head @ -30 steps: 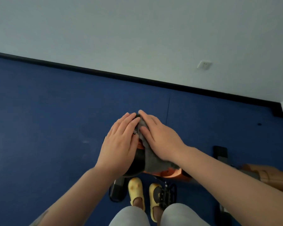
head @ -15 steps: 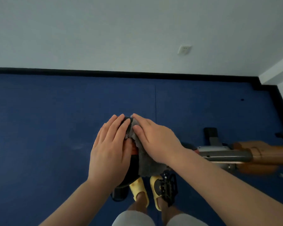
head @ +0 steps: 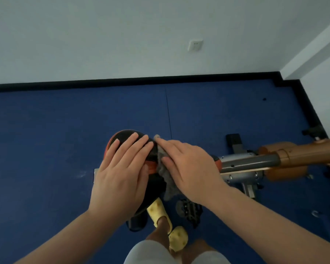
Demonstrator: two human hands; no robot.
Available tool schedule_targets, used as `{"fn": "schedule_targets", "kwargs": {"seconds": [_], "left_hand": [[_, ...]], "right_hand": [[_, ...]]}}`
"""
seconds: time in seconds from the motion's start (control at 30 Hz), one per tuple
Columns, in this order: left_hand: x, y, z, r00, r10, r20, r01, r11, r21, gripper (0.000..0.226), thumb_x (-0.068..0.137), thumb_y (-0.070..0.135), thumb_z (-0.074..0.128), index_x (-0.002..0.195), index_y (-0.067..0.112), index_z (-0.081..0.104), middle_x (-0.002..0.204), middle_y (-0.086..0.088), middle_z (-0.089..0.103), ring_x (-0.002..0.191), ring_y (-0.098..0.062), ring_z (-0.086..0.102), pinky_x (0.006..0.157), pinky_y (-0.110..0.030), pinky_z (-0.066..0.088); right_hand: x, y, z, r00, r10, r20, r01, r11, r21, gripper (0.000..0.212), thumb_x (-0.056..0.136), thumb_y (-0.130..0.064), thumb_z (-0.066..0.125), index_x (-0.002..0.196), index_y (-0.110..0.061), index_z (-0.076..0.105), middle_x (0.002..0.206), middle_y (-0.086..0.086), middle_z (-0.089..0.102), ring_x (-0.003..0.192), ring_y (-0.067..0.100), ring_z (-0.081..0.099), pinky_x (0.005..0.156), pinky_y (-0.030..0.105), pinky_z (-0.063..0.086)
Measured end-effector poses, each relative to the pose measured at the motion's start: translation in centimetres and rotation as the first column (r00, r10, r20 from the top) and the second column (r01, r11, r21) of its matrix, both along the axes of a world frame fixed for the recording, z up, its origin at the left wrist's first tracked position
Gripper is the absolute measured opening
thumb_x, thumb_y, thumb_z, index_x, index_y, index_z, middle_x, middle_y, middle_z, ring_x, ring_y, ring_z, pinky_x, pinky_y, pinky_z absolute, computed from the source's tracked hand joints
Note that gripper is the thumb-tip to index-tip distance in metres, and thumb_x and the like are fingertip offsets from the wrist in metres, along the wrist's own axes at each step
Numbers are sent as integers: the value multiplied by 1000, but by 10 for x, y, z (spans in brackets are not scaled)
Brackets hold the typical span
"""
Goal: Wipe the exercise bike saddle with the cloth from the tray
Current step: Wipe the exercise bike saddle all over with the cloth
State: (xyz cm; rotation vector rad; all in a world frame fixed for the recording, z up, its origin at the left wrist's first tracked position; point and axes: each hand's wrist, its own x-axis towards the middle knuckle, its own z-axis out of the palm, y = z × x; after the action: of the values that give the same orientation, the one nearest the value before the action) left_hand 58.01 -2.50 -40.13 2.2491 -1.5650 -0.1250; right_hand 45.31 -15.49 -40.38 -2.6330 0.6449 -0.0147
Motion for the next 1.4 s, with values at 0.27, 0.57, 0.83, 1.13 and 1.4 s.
{"fn": "schedule_targets", "kwargs": {"seconds": [0.27, 0.57, 0.83, 1.13, 1.4], "left_hand": [[0, -1, 1, 999, 45, -14, -46, 997, -58, 38, 90, 20, 42, 126, 19, 57, 137, 5, 52, 134, -9, 37, 115, -37, 22], [-1, 5, -8, 934, 325, -146, -354, 900, -256, 36, 87, 14, 42, 115, 14, 64, 125, 3, 61, 125, -12, 47, 104, -32, 38], [0, 5, -12, 920, 341, -191, -386, 869, -309, 39, 85, 16, 37, 113, 13, 64, 121, -1, 64, 120, -16, 52, 99, -36, 44], [1, 5, -10, 921, 333, -204, -381, 881, -282, 41, 84, 19, 34, 111, 14, 65, 118, 0, 64, 118, -16, 53, 97, -37, 45], [6, 3, -9, 927, 294, -233, -347, 908, -236, 40, 84, 22, 35, 116, 16, 59, 121, 1, 61, 119, -15, 49, 98, -40, 44]], "right_hand": [[-1, -3, -3, 984, -177, -33, 173, 978, -118, 46, 99, -44, 19, 115, -24, 56, 103, -2, 66, 93, 24, 62, 70, 39, 47], [2, -21, 7, 987, -122, -108, 138, 978, 155, 45, 99, -50, 24, 142, -41, 33, 126, -1, 64, 113, 26, 59, 88, 44, 48], [71, -12, 3, 997, 71, 39, -81, 895, 439, 43, 102, -40, 29, 145, -36, 32, 152, -13, 36, 137, 11, 37, 109, 39, 35], [76, -1, 5, 994, -68, -91, 90, 959, 269, 43, 102, -45, 18, 135, -32, 42, 135, -1, 56, 116, 23, 54, 87, 40, 45], [32, -1, 2, 977, -190, -96, 198, 978, 72, 42, 101, -46, 18, 128, -34, 47, 116, -2, 66, 100, 23, 62, 77, 39, 47]]}}
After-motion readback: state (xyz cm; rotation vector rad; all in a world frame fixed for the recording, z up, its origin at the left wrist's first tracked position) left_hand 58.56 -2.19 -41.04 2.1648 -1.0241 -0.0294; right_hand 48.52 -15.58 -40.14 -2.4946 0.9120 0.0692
